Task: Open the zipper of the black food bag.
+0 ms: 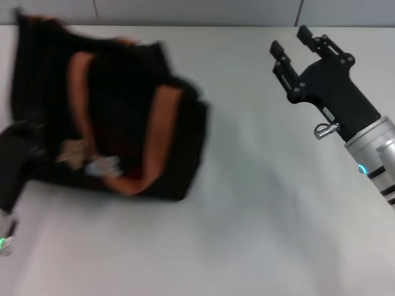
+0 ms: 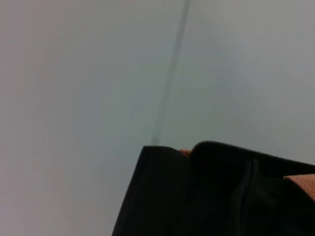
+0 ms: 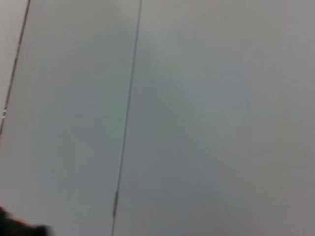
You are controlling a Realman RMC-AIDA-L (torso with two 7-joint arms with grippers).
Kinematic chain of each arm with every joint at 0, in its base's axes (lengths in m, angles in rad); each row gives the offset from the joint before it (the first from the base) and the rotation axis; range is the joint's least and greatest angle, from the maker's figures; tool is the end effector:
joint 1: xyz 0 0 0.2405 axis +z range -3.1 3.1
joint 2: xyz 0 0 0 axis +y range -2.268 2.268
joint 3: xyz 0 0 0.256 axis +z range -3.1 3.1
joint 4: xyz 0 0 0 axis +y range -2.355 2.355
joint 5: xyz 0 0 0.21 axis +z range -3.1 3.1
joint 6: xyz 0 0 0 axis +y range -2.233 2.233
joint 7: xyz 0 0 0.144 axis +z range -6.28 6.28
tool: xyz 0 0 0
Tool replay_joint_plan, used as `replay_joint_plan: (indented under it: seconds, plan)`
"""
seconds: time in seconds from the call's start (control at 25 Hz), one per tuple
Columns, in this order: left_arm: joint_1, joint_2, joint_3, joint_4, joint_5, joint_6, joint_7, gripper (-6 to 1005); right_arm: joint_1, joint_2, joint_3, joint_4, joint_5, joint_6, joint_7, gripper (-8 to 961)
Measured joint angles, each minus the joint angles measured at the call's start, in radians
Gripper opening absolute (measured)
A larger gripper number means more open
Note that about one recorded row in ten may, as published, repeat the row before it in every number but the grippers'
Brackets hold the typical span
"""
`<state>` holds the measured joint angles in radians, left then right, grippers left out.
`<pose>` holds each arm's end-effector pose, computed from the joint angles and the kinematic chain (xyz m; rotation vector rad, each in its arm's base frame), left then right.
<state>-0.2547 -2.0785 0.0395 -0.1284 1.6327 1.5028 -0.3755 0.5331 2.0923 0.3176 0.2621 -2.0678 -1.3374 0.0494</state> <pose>-0.3441 0.2361 -0.0266 -1.6619 -0.6567 -0.9318 0.2385 0.3228 -0.0672 -1.9033 0.2308 0.9364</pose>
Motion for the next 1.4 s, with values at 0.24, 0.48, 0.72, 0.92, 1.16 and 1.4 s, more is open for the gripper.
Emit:
replay_joint_plan:
  seconds: [0.24,0.48,0.72,0.92,1.16,1.4]
  plan:
    - [-0.171,-0.001,0.101,-0.076,0.005,-0.100,-0.001,69,-0.050,0.000,0.068,-0.002,0.000,-0.042,0.041,505]
    - [-0.241,-0.002,0.123,-0.100,0.058,-0.103,-0.035,66,-0.125,0.000,0.183,0.014,0.000,-0.165,0.059,507]
    - [-0.187,0.007,0.123,-0.018,0.110,0.060,-0.071,107,-0.140,-0.008,0.196,-0.014,-0.017,-0.233,0.102,601]
    - [-0.121,0.018,0.157,0.309,0.230,0.369,-0.341,316,-0.118,-0.043,0.168,-0.183,-0.198,-0.447,0.350,718]
    - [-0.076,0.084,0.459,0.557,0.256,0.504,-0.601,524,0.038,-0.104,-0.119,-0.485,-0.458,-0.730,0.696,827]
    - [-0.078,0.086,0.541,0.571,0.259,0.504,-0.606,720,0.117,-0.080,-0.406,-0.571,-0.479,-0.760,0.807,827]
